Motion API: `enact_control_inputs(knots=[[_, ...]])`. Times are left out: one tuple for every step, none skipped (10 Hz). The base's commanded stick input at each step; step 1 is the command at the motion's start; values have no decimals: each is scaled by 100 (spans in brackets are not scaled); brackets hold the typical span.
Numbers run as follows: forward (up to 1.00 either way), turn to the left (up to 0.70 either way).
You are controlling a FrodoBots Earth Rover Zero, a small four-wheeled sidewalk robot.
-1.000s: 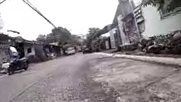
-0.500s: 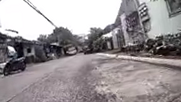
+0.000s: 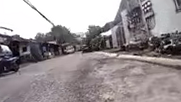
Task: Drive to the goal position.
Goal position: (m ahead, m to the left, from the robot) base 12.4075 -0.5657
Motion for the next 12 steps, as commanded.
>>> enact_control_inputs(knots=[[100, 20], [100, 27], [100, 27], [100, 12], [100, 0], [100, 0], [100, 0], [100, 13], [100, 27], [100, 27], [100, 16], [100, 0]])
